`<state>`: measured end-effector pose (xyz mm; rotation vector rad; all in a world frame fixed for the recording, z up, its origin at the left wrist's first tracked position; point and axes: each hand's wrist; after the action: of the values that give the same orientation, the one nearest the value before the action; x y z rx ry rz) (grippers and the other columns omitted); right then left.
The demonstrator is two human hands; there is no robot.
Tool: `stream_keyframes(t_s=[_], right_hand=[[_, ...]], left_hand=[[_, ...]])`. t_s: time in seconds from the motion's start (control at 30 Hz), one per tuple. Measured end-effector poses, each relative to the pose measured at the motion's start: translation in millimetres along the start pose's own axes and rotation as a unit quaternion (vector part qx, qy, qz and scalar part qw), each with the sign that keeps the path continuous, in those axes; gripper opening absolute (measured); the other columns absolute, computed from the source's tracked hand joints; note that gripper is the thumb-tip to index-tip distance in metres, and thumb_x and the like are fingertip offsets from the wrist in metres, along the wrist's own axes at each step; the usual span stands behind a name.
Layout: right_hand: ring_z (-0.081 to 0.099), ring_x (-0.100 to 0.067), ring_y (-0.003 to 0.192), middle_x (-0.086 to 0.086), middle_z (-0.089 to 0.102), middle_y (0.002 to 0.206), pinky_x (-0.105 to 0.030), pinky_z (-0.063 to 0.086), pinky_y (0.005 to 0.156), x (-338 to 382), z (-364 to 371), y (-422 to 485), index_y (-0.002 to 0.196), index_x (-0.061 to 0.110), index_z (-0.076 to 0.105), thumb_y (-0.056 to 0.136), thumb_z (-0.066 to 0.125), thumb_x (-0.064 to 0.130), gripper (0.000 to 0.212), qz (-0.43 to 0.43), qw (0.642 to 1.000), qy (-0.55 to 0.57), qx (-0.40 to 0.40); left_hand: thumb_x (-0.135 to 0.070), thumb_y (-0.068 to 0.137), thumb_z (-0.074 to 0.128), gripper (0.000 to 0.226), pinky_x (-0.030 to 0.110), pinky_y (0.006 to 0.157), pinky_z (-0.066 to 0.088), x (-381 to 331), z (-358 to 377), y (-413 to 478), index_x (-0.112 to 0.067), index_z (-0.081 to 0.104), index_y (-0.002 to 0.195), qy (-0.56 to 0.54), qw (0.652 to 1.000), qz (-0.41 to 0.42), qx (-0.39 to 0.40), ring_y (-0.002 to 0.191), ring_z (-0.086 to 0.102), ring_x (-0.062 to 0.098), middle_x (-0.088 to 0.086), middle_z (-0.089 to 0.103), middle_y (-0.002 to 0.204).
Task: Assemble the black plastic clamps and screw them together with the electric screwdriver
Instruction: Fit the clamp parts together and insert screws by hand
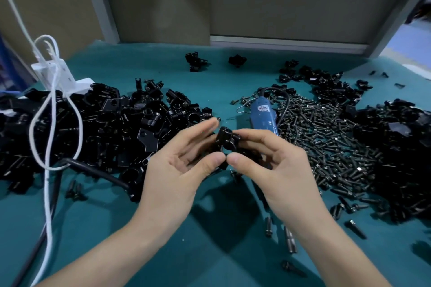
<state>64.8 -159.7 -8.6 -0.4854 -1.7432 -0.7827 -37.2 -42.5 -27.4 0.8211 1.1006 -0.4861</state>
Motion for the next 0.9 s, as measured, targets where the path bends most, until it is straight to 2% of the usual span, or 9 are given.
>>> stream_keyframes(t_s=[0.07,0.13,0.23,0.33,0.43,0.57,0.7,0.8,0.9], right_hand=[[0.065,0.000,0.101,0.013,0.073,0.098,-0.029,0.052,0.092,0,-2,1,0.096,0.037,0.070,0.066,0.076,0.035,0.031,0.008,1.000,-0.006,0.006],[0.065,0.000,0.102,0.009,0.073,0.100,-0.035,0.051,0.096,0,-4,2,0.097,0.035,0.072,0.064,0.076,0.035,0.033,0.015,1.000,0.000,0.012],[0.066,-0.005,0.103,0.006,0.074,0.100,-0.040,0.049,0.098,-1,-3,2,0.098,0.032,0.073,0.066,0.079,0.029,0.033,0.023,0.999,0.015,0.027],[0.065,-0.007,0.105,0.005,0.073,0.101,-0.042,0.049,0.098,-1,-3,1,0.100,0.034,0.072,0.064,0.077,0.035,0.037,0.021,0.999,0.011,0.024],[0.066,-0.006,0.103,0.007,0.073,0.101,-0.040,0.050,0.096,-2,-4,1,0.101,0.032,0.072,0.065,0.077,0.034,0.036,0.013,1.000,0.015,0.017],[0.068,-0.006,0.096,0.008,0.075,0.095,-0.024,0.053,0.086,-3,-6,3,0.096,0.028,0.071,0.064,0.077,0.027,0.032,0.004,0.998,0.049,0.025],[0.069,-0.015,0.091,-0.003,0.075,0.094,-0.029,0.055,0.086,-5,-6,6,0.098,0.020,0.070,0.062,0.076,0.019,0.037,0.010,0.996,0.083,0.032],[0.067,-0.013,0.083,-0.004,0.075,0.091,-0.023,0.055,0.073,-6,-8,7,0.098,0.019,0.072,0.061,0.077,0.017,0.037,0.013,0.995,0.086,0.044],[0.065,-0.015,0.075,-0.003,0.073,0.087,-0.028,0.057,0.070,-5,-12,8,0.094,0.021,0.074,0.060,0.080,0.019,0.034,0.013,0.995,0.077,0.064]], left_hand=[[-0.007,0.065,0.071,0.039,0.014,0.084,0.051,0,0,1,-0.024,0.074,0.099,-0.008,1.000,0.000,-0.002,0.107,0.065,0.006,-0.011,0.070,0.115],[-0.007,0.064,0.070,0.035,0.012,0.082,0.051,0,0,1,-0.023,0.073,0.095,0.000,1.000,0.009,-0.004,0.099,0.068,0.005,-0.011,0.073,0.104],[-0.009,0.069,0.069,0.033,0.010,0.077,0.051,-1,0,1,-0.026,0.076,0.096,0.038,0.999,0.030,-0.004,0.091,0.069,0.002,-0.013,0.075,0.096],[-0.017,0.069,0.069,0.037,0.011,0.077,0.052,-1,0,1,-0.036,0.073,0.100,0.043,0.999,0.027,-0.008,0.092,0.069,0.002,-0.015,0.074,0.097],[-0.020,0.072,0.070,0.042,0.012,0.084,0.050,0,-2,0,-0.039,0.069,0.109,0.066,0.997,0.033,0.013,0.102,0.066,0.004,-0.012,0.072,0.107],[-0.016,0.075,0.069,0.045,0.014,0.088,0.048,1,-3,1,-0.039,0.067,0.115,0.089,0.995,0.041,0.035,0.105,0.064,0.006,-0.010,0.070,0.111],[-0.014,0.077,0.069,0.043,0.011,0.087,0.047,3,-3,1,-0.027,0.067,0.118,0.140,0.987,0.075,0.042,0.103,0.064,0.005,-0.009,0.069,0.110],[-0.010,0.079,0.068,0.044,0.012,0.088,0.047,5,-2,0,-0.015,0.061,0.123,0.202,0.971,0.123,0.047,0.101,0.064,0.006,-0.004,0.068,0.111],[-0.013,0.081,0.068,0.042,0.017,0.090,0.048,5,-4,1,-0.015,0.062,0.123,0.268,0.951,0.152,0.042,0.099,0.065,0.010,-0.003,0.067,0.109]])
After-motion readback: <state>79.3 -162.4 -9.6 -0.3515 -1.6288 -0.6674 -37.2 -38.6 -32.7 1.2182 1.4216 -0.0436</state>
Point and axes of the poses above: each hand's wrist, its own y-axis towards the middle knuckle, its own z-axis out of the palm, x = y × z
